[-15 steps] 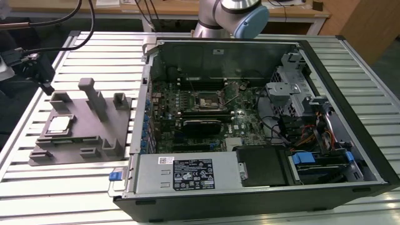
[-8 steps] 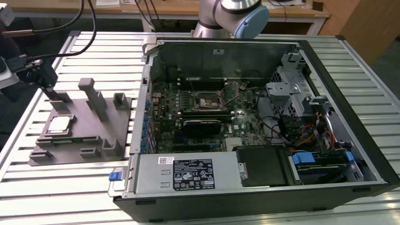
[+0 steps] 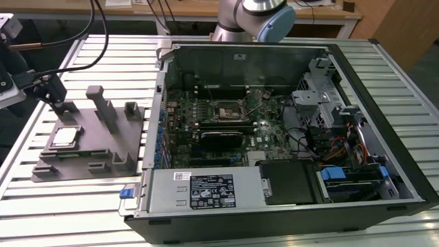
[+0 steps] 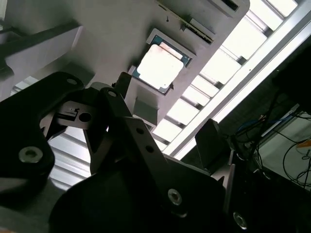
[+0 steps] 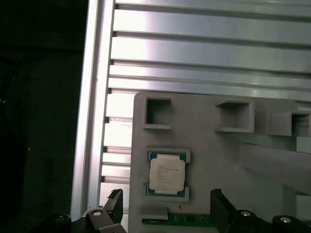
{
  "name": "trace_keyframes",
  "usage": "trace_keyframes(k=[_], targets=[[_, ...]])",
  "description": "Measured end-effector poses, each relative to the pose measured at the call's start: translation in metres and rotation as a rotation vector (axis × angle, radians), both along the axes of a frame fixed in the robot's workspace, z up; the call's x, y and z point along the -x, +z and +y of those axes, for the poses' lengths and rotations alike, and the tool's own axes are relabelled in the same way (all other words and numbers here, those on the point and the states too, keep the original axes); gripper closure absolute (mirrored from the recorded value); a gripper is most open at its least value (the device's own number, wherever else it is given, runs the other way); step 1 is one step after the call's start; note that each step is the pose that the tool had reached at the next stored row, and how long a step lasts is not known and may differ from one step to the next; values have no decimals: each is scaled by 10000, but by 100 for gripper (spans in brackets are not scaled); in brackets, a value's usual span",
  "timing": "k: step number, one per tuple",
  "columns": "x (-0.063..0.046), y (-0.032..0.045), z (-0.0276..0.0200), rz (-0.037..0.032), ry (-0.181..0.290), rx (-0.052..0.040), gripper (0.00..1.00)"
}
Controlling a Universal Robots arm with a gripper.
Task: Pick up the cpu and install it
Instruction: 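Pick up the cpu and move it towards the insertion slot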
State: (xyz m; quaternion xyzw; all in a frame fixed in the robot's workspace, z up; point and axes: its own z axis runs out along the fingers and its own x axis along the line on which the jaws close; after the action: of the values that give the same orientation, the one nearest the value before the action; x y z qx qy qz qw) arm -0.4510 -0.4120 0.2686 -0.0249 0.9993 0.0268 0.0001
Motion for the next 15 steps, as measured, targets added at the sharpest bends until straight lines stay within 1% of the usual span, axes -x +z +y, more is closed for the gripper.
trace_keyframes(k=[3,7,11,15], targets=[[-7,-53,0,1,-35,1,20],[-11,-91,0,5,-35,0,20],[-11,-127,0,5,-37,50,20],[-11,-170,0,6,-109,54,20]])
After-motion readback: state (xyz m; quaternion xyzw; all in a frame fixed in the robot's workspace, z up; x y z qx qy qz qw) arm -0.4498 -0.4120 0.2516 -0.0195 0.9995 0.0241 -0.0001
